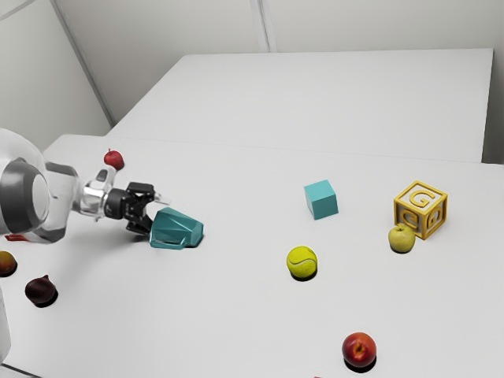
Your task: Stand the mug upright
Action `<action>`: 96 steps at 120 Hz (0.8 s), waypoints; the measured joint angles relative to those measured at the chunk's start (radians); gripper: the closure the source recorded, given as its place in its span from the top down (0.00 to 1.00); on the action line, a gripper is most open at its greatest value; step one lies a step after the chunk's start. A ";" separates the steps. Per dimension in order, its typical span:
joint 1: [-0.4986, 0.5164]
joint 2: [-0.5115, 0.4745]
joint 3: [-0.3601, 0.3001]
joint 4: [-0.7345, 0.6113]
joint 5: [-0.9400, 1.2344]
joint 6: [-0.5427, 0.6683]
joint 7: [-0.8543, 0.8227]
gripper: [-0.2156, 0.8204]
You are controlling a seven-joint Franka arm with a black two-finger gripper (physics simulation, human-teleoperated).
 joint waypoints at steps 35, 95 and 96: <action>0.000 -0.003 -0.006 -0.008 -0.022 0.000 0.055 0.30; 0.001 -0.030 -0.006 -0.008 -0.026 0.000 0.100 0.08; 0.001 -0.032 -0.006 -0.008 -0.026 0.000 0.101 0.08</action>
